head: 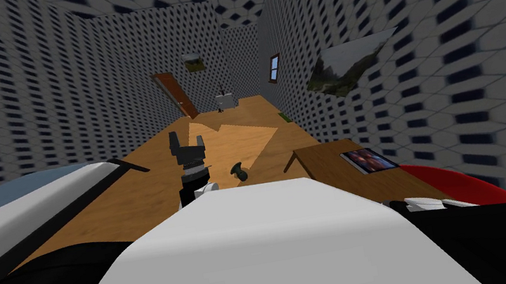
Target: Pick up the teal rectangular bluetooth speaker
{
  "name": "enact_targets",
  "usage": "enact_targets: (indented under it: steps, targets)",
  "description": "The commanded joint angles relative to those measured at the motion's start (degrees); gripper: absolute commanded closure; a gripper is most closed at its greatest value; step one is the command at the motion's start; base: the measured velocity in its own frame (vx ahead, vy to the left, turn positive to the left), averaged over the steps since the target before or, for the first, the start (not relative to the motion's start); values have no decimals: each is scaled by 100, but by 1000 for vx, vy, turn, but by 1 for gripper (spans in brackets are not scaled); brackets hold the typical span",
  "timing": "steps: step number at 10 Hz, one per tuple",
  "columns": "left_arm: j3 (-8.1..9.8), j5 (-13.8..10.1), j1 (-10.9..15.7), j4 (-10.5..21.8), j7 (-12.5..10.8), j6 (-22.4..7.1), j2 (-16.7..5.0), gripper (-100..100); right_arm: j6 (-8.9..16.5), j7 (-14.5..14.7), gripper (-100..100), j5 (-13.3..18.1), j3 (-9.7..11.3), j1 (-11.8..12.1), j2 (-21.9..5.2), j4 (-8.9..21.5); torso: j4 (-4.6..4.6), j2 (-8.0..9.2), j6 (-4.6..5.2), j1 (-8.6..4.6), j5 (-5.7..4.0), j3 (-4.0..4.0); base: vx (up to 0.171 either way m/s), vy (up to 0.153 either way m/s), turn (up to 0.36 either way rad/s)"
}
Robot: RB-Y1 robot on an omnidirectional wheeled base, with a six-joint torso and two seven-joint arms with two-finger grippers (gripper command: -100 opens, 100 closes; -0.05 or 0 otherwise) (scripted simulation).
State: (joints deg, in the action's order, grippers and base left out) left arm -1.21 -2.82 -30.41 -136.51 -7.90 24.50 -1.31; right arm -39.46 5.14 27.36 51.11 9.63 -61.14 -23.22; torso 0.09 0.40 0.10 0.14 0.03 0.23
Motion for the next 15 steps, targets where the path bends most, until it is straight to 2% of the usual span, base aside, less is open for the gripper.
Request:
enact_targets:
  steps: [1,5,6,7,9,10,12,13,15]
  targets:
    - [0,0,0,0,0,0,0,0,0,0,100,0,0,0,0,0,0,0,0,0,0,0,-8,-1,-6]
    - [0,0,0,0,0,0,0,0,-11,-2,100,-1,1,4,4,-7,-5,-22,-3,-13,-4,-13,0,0,0]
    - [0,0,0,0,0,0,0,0,-10,-1,0,-1,1,4,4,-7,-5,-22,-3,-14,-4,-13,0,0,0]
    - [0,0,0,0,0,0,0,0,-51,239,100,-54,-86,153,-142,-151,-5,-23,-3,-13,-3,-13,123,11,-268]
    - [0,0,-2,-1,0,1,0,0,-51,239,100,-54,-86,153,-142,-151,-13,-63,0,-2,2,-36,97,19,-91]
    - [0,0,-1,-1,0,0,0,0,-128,458,100,-97,-161,248,-219,-188,-9,-51,-8,-1,3,-29,86,20,-132]
    - [0,0,-1,-1,0,0,0,0,-128,458,100,-97,-161,248,-219,-188,-11,-52,0,1,5,-30,61,14,-70]
    - [0,0,-1,-1,0,0,0,0,-205,677,100,-140,-236,343,-295,-224,-8,-42,-5,-2,5,-24,88,8,-180]
    - [1,0,-2,-1,0,1,0,0,-282,897,100,-183,-310,439,-372,-260,-14,-59,5,3,8,-34,117,28,-183]
